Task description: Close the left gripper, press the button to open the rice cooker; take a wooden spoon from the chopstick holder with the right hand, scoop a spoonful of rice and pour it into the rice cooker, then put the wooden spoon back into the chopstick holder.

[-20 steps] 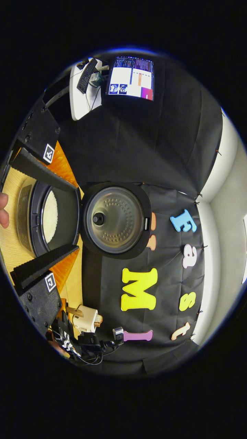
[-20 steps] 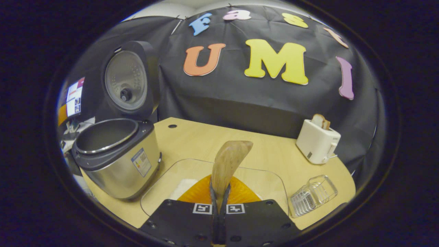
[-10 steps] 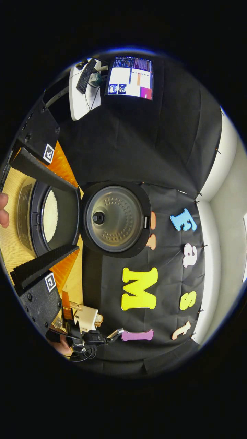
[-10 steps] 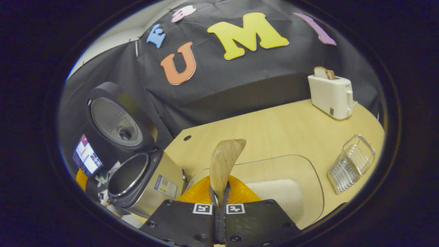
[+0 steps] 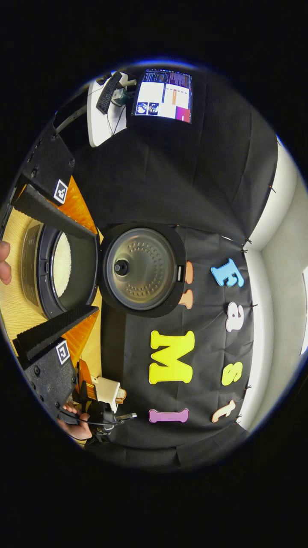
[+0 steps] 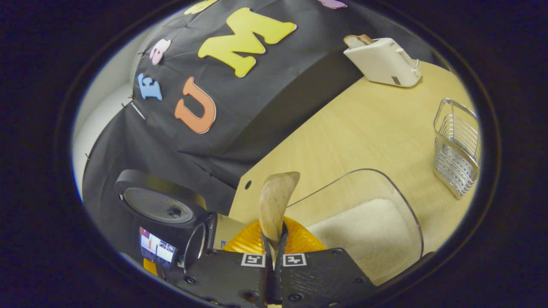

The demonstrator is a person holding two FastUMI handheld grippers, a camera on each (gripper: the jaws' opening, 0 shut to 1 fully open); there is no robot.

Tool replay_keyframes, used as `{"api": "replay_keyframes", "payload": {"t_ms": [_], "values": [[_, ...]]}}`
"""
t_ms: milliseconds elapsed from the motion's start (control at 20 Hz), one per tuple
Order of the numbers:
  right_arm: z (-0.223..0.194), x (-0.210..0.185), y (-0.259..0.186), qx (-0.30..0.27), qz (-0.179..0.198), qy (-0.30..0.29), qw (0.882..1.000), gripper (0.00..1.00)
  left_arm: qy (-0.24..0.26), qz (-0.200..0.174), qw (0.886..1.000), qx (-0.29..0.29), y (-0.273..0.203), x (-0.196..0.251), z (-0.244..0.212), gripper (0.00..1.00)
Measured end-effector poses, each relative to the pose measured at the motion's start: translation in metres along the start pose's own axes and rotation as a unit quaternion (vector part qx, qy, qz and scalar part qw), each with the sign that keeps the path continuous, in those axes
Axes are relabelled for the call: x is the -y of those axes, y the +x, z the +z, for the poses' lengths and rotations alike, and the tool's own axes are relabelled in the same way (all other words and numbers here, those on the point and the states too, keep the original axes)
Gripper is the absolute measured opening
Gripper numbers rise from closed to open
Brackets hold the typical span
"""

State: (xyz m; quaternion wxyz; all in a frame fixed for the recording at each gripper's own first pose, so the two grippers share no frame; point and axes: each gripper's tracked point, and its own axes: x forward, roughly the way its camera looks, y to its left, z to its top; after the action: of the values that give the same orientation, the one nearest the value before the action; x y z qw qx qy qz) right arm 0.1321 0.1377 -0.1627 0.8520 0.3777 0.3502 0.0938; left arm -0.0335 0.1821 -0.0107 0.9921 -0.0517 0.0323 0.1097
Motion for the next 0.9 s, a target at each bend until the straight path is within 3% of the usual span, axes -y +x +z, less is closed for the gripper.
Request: {"api": "replay_keyframes", "payload": {"t_ms": [650, 850, 900], "values": [[0.059, 0.008, -0.039, 0.040, 0.039, 0.083, 0.995, 0.00, 0.017, 0.023, 1.000, 0.005, -0.004, -0.020, 0.001, 0.99], [0.063, -0.006, -0.045, 0.035, 0.060, 0.105, 0.992, 0.00, 0.018, 0.034, 0.999, 0.008, -0.004, -0.029, 0.003, 0.99], [0.062, -0.014, -0.045, 0.028, 0.068, 0.112, 0.991, 0.00, 0.020, 0.036, 0.999, 0.009, -0.005, -0.031, 0.004, 0.95]]}}
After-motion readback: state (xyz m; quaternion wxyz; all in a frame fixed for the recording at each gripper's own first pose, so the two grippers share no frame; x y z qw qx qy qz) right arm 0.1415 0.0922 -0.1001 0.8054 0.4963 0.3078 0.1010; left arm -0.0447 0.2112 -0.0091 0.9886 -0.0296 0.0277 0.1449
